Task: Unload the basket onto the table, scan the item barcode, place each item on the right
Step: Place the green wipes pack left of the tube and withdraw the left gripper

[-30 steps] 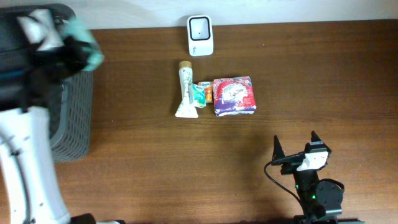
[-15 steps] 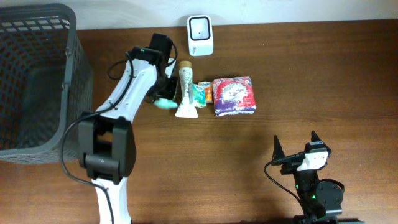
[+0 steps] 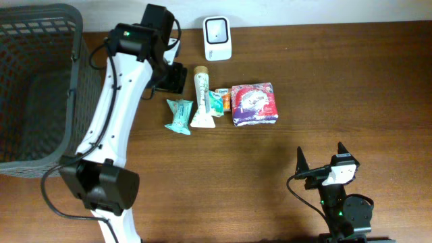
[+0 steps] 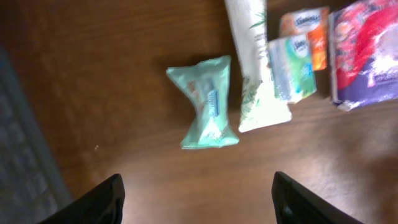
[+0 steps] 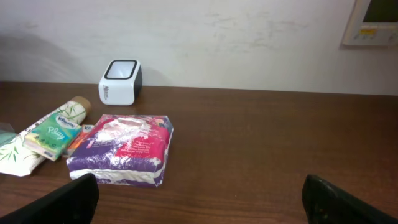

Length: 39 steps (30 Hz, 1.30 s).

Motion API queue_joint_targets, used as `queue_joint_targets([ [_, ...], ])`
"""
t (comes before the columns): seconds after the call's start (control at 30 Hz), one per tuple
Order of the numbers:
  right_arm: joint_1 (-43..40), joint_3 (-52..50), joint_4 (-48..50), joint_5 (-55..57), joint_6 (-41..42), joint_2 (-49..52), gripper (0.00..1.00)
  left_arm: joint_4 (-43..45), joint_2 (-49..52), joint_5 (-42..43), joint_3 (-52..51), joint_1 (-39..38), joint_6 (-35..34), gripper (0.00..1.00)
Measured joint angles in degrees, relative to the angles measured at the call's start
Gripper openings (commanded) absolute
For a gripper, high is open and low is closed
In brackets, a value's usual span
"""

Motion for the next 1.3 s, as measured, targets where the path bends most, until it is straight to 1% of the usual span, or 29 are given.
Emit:
queue_joint_targets([
  [0.03, 0.0, 0.0, 0.0, 0.0, 0.0, 0.0, 0.99, -1.4, -0.7, -0.4, 0.0, 0.7, 0.0, 0.76],
  [0.1, 0.0, 0.0, 0.0, 0.0, 0.0, 0.0, 0.99, -5.8, -2.2, -0.7, 0.0, 3.7, 0.0, 0.70],
  [0.17, 0.0, 0.0, 0.0, 0.0, 0.0, 0.0, 0.99, -9.0, -3.9, -1.0, 0.0, 7.1, -0.2, 0.38],
  [0.2, 0.0, 0.0, 0.0, 0.0, 0.0, 0.0, 0.99, -9.3, -4.7, -1.3, 0.0, 8.3, -0.5, 0.29],
  [0.23, 0.0, 0.0, 0.0, 0.0, 0.0, 0.0, 0.99, -10.0, -5.4, -1.4, 0.0, 9.7, -0.5, 0.22],
  [0.27, 0.0, 0.0, 0.0, 0.0, 0.0, 0.0, 0.99, -10.0, -5.6, -1.4, 0.0, 10.3, -0.6, 0.22],
  [0.33, 0.0, 0.0, 0.0, 0.0, 0.0, 0.0, 0.99, -10.1, -5.6, -2.2, 0.0, 12.3, -0.5, 0.15],
  [0.37, 0.0, 0.0, 0.0, 0.0, 0.0, 0.0, 0.99, -10.6, -5.6, -3.2, 0.0, 13.7, -0.5, 0.14],
  [0.47, 0.0, 0.0, 0.0, 0.0, 0.0, 0.0, 0.99, -10.6, -5.6, -6.1, 0.0, 16.3, -1.4, 0.12],
  [0.57, 0.0, 0.0, 0.0, 0.0, 0.0, 0.0, 0.99, -10.3, -5.6, -7.6, 0.0, 19.9, -1.9, 0.14],
  [0.7, 0.0, 0.0, 0.0, 0.0, 0.0, 0.0, 0.99, -9.0, -5.6, -7.5, 0.0, 23.4, -2.0, 0.17],
  [0.8, 0.0, 0.0, 0.0, 0.0, 0.0, 0.0, 0.99, -7.5, -5.6, -7.5, 0.0, 23.7, -2.0, 0.19],
  [0.93, 0.0, 0.0, 0.0, 0.0, 0.0, 0.0, 0.99, -6.2, -5.6, -8.0, 0.0, 23.7, -2.2, 0.20],
  [1.03, 0.0, 0.0, 0.0, 0.0, 0.0, 0.0, 0.99, -3.3, -5.6, -9.7, 0.0, 24.6, -3.2, 0.24],
  [1.1, 0.0, 0.0, 0.0, 0.0, 0.0, 0.0, 0.99, -0.8, -5.6, -9.9, 0.0, 26.1, -3.5, 0.24],
  [1.13, 0.0, 0.0, 0.0, 0.0, 0.0, 0.0, 0.99, 0.0, -5.6, -9.9, 0.0, 27.0, -3.5, 0.22],
  [1.2, 0.0, 0.0, 0.0, 0.0, 0.0, 0.0, 0.99, 0.5, -5.6, -9.7, 0.0, 27.4, -3.7, 0.21],
  [1.27, 0.0, 0.0, 0.0, 0.0, 0.0, 0.0, 0.99, 0.8, -5.6, -9.1, 0.0, 27.4, -3.7, 0.23],
  [1.3, 0.0, 0.0, 0.0, 0.0, -0.1, 0.0, 0.99, 0.8, -5.7, -7.8, 0.1, 27.4, -3.7, 0.26],
])
